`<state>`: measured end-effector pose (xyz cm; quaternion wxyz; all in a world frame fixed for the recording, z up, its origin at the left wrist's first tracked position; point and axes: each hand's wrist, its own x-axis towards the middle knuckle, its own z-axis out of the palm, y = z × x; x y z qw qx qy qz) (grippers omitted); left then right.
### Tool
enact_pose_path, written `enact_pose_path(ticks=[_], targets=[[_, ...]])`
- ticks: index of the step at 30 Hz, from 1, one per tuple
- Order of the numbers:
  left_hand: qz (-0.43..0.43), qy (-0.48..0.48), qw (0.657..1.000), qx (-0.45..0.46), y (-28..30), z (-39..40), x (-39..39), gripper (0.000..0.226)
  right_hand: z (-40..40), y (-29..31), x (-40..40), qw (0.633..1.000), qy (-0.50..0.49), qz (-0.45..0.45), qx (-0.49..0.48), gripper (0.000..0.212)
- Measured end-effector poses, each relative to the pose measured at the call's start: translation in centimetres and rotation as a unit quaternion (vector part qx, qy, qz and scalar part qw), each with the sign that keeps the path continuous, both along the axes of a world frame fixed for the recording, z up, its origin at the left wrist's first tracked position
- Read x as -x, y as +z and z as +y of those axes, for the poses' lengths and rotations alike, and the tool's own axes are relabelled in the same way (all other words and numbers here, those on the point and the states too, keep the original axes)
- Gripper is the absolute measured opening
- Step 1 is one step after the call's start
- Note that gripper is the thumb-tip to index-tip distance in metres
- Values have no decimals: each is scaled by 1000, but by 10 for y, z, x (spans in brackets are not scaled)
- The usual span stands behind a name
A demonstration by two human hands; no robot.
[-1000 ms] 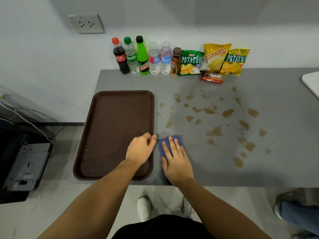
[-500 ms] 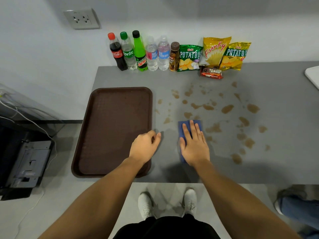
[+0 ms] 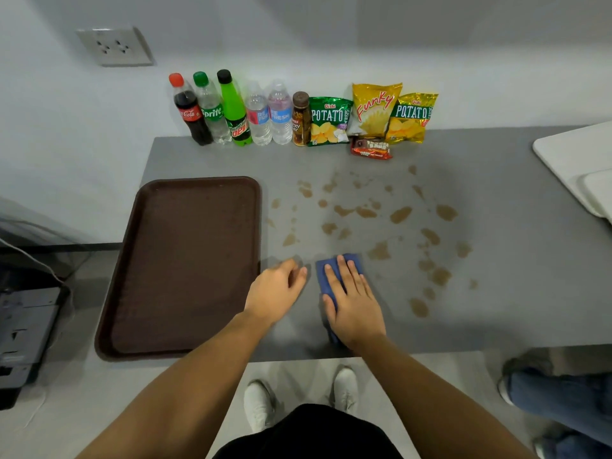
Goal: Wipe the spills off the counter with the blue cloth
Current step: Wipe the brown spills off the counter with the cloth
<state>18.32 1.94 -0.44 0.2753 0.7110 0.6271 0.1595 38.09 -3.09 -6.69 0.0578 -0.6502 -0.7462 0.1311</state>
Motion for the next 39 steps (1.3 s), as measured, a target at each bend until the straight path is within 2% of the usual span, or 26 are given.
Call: enact_pose_path(ticks=[6, 11, 17, 22, 25, 30, 34, 39], targets=[[-9, -48, 997, -63, -11, 0, -15, 18, 36, 4, -34, 998, -52, 17, 3, 63], [26, -83, 994, -70, -22, -2, -24, 28, 28, 3, -67, 995, -97, 8, 17, 64], [22, -90, 992, -83, -37, -6, -32, 36, -10, 1, -68, 991, -128, -9, 32, 65], [45, -110, 990, -71, -55, -8, -39, 52, -24, -2, -42, 994, -111, -23, 1, 64], [97, -120, 987, -54, -67, -13, -43, 63, -9, -2, -42, 996, -83, -18, 5, 64], [162, -129, 976, -68, -78, -17, -43, 64, 24, 3, -62, 998, -64, 13, -3, 63], [180, -132, 972, -75, -80, -18, -42, 64, 35, 3, -92, 994, -106, 1, -2, 65], [190, -132, 970, -75, -81, -18, -43, 64, 10, 1, -124, 987, -162, 7, 8, 65]])
